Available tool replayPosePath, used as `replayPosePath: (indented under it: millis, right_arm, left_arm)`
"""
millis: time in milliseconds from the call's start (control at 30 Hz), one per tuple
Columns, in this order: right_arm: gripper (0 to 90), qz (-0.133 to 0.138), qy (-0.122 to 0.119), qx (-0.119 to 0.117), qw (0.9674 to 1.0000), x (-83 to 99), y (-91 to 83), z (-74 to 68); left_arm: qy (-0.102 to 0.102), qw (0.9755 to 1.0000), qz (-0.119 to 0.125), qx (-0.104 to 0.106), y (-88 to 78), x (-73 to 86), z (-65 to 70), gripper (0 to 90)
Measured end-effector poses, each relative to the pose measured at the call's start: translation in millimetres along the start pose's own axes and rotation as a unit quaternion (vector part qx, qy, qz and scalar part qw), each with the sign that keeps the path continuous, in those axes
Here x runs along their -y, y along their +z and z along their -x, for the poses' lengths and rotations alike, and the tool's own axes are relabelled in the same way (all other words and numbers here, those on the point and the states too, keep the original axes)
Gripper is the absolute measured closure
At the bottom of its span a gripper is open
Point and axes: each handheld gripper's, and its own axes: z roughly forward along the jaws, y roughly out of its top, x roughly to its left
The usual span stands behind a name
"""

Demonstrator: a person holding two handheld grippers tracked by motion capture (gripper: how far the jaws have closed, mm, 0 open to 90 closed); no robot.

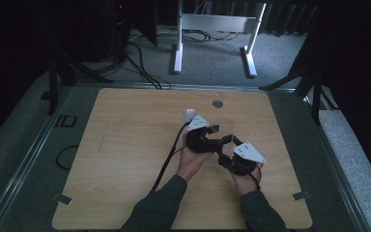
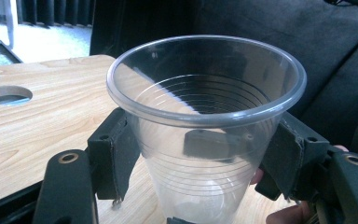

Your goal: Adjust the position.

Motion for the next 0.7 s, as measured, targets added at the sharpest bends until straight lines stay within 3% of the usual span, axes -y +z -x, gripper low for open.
replayPosePath:
  millis: [100,300,433,700]
  right_arm:
    - [40.3,0.0,-0.001,-0.001,1.0,0.7,0.3,-1.1]
    - [41.2,0.001,0.002,-0.002,1.0,1.0,0.2,-0.6]
    - [41.2,0.005,0.018,-0.004,0.9998,1.3,-0.2,1.5]
    - [41.2,0.007,0.033,-0.017,0.9993,2.9,0.0,3.2]
  left_arm:
    - [0.003,1.0,-0.002,-0.003,0.1,0.1,0.4,32.1]
    - [-0.001,1.0,0.0,0.002,0.4,0.5,0.1,30.1]
    - [-0.006,1.0,0.004,0.003,0.9,0.3,0.7,23.4]
    - [-0.014,0.9998,0.015,0.007,1.4,-0.5,0.7,22.6]
